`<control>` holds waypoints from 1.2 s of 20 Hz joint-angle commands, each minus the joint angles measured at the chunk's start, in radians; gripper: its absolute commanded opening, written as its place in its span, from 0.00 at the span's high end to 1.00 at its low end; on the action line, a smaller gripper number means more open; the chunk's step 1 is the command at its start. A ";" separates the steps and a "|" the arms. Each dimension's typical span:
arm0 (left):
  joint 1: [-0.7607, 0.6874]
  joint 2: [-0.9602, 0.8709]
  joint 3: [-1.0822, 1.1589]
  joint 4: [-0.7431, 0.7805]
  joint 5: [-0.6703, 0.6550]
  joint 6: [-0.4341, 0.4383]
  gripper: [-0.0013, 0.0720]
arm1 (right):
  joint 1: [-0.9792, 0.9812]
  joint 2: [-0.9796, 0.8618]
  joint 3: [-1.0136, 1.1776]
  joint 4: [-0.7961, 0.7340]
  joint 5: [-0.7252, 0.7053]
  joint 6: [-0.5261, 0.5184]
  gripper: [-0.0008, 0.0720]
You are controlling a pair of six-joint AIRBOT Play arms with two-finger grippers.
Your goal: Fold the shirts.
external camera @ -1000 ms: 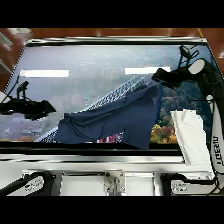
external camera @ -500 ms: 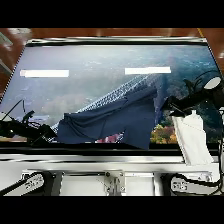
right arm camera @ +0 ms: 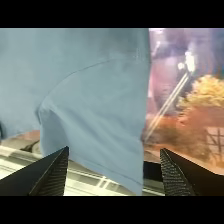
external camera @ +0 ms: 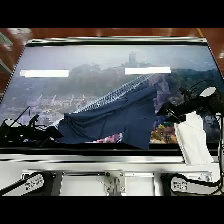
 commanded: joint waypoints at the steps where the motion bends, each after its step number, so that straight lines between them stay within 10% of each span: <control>1: -0.020 -0.018 -0.005 -0.031 0.077 0.001 0.42 | 0.000 0.000 -0.005 0.024 -0.006 0.011 0.07; 6: -0.018 -0.031 0.008 -0.028 0.037 0.065 0.93 | -0.001 -0.004 -0.005 -0.051 -0.005 0.020 0.06; 22: -0.018 0.081 0.029 -0.030 -0.117 0.142 0.93 | 0.109 -0.249 -0.034 0.154 -0.294 0.040 0.07; 24: -0.018 0.081 0.029 -0.030 -0.119 0.142 0.93 | 0.122 -0.266 -0.034 0.165 -0.294 0.045 0.41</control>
